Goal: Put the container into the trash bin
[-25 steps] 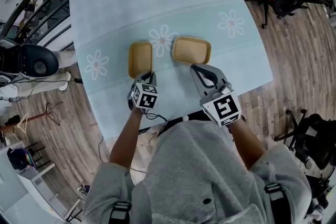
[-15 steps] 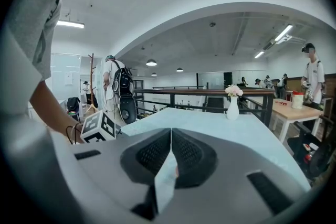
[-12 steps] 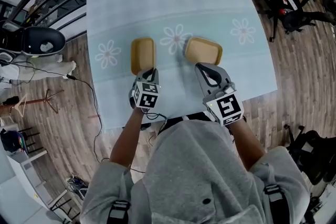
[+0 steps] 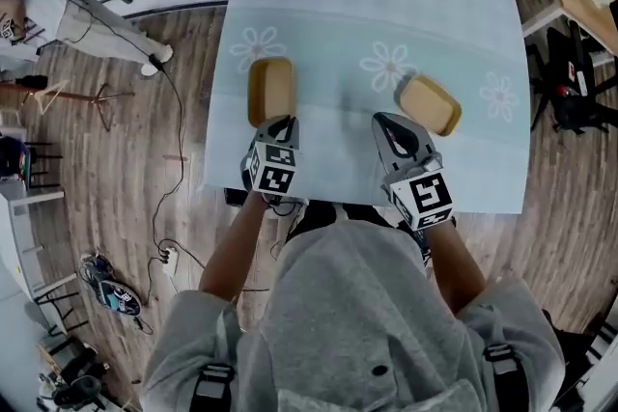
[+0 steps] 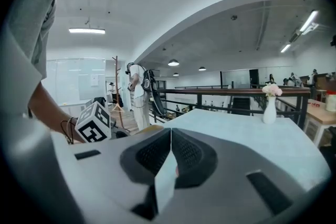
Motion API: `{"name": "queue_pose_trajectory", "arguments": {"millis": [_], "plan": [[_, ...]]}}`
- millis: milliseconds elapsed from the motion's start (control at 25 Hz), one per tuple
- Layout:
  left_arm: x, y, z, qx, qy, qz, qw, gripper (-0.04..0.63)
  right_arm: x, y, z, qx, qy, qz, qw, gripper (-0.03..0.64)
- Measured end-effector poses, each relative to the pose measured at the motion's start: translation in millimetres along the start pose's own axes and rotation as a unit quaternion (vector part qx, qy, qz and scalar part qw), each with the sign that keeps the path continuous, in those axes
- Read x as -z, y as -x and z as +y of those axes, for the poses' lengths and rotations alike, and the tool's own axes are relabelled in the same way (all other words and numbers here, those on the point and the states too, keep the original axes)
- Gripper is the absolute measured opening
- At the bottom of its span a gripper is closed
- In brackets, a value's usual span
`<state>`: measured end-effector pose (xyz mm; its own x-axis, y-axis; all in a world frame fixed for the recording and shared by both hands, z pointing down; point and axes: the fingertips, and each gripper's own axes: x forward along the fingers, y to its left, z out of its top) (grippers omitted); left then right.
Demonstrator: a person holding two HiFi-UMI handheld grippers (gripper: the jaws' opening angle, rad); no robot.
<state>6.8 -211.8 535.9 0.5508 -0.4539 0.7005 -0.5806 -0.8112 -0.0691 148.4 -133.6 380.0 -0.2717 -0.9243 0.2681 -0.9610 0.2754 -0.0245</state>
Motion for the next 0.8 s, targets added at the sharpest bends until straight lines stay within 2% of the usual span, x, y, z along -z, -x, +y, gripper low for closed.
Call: {"name": "queue_pose_trajectory", "arguments": {"millis": [120,360,800], "plan": [[28,25,30,-0.033,0.039,0.006,0.9987,0.035,-5,-27,32,-0.048,0.012,0.003,0.999,0.026],[85,69,79,-0.086,0.092,0.019,0.9918,0.035,-7,-66,94,-0.111,0.028,0.009,0.993,0.026],[182,153,131,-0.169,0.178,0.039,0.9688,0.035,0,-123,219,-0.231,0.04,0.022,0.972,0.026]]}}
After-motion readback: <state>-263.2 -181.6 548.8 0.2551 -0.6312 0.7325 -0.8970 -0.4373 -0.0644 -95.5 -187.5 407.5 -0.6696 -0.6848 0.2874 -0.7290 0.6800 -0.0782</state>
